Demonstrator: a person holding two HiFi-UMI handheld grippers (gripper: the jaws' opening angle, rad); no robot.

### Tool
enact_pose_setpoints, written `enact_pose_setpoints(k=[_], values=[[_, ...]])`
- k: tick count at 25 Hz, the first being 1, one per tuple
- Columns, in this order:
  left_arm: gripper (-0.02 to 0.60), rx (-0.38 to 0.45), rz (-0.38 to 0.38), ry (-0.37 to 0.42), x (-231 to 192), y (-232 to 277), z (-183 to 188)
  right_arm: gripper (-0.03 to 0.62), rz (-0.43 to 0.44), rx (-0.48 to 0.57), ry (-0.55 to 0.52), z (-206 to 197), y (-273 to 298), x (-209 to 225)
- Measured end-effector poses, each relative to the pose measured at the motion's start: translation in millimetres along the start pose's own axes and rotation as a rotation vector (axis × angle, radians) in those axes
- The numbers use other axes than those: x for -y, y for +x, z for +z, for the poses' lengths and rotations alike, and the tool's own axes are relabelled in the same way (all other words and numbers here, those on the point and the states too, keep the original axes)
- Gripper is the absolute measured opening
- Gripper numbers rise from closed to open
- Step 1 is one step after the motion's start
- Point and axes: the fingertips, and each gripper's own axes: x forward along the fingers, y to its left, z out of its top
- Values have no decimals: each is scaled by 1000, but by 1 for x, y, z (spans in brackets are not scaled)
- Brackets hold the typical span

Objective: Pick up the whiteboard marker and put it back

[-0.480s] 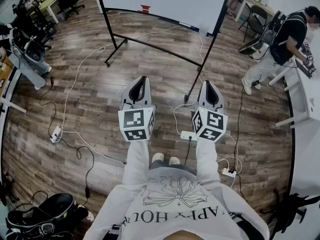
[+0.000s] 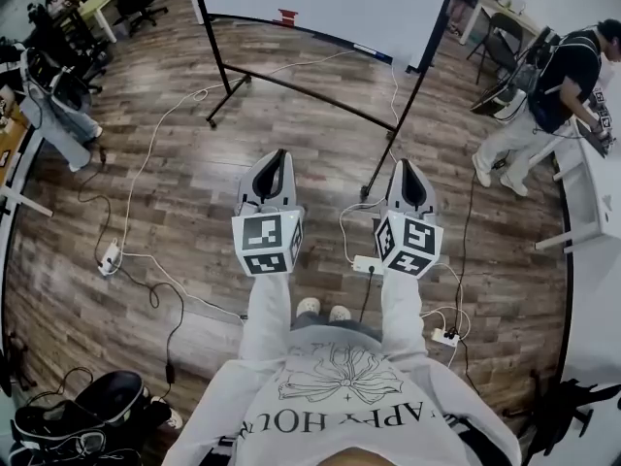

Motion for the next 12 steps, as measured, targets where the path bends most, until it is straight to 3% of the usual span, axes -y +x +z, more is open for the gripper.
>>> enact_pose_setpoints(k=[12], values=[[11,-11,-8,0,-35,18,-10,3,2,4,15,-9,30,-29]])
